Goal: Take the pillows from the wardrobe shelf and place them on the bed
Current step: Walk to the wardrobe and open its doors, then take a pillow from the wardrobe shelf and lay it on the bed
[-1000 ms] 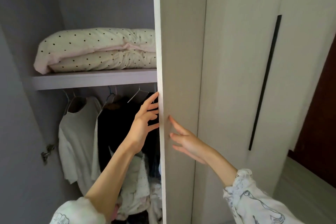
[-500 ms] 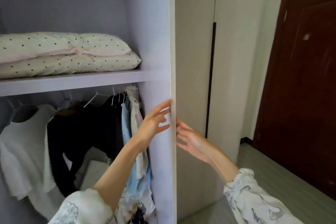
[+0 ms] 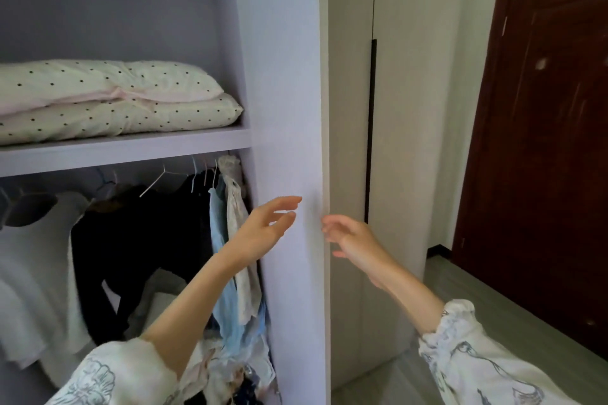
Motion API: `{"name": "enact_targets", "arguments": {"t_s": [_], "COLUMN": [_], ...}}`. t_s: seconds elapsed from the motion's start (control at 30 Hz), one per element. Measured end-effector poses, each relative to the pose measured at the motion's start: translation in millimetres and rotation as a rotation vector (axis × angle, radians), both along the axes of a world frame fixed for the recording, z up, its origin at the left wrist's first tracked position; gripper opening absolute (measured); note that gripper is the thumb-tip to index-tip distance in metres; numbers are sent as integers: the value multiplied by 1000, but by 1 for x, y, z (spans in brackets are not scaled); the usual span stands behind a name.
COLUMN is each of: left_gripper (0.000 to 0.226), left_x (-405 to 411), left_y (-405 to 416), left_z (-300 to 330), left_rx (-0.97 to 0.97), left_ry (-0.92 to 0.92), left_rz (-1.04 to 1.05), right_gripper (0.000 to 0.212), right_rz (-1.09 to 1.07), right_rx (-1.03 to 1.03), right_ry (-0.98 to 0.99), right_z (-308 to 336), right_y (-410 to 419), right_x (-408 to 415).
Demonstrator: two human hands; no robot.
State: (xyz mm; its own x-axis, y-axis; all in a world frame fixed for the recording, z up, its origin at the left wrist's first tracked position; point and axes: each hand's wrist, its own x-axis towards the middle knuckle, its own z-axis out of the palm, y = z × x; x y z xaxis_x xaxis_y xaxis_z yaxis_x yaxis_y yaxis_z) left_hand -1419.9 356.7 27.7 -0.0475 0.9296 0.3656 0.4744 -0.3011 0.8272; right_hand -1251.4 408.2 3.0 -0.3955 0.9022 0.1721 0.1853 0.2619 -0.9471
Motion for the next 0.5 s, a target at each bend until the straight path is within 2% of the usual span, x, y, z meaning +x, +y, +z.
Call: {"name": "enact_targets", "arguments": {"t_s": [0.27, 0.5], "left_gripper": [34, 33], "left_x": [-87, -219], "left_y": [-26, -45], "left_z": [9, 14], "left_rx": [14, 24], "left_ry": [199, 250], "left_rz": [172, 329], "right_gripper": [27, 31], "right_rz": [112, 231], "right_rx": [107, 211], "right_ry": [-84, -142], "right_z": [19, 42], "right_y": [-4, 5], "right_x": [-95, -219]}}
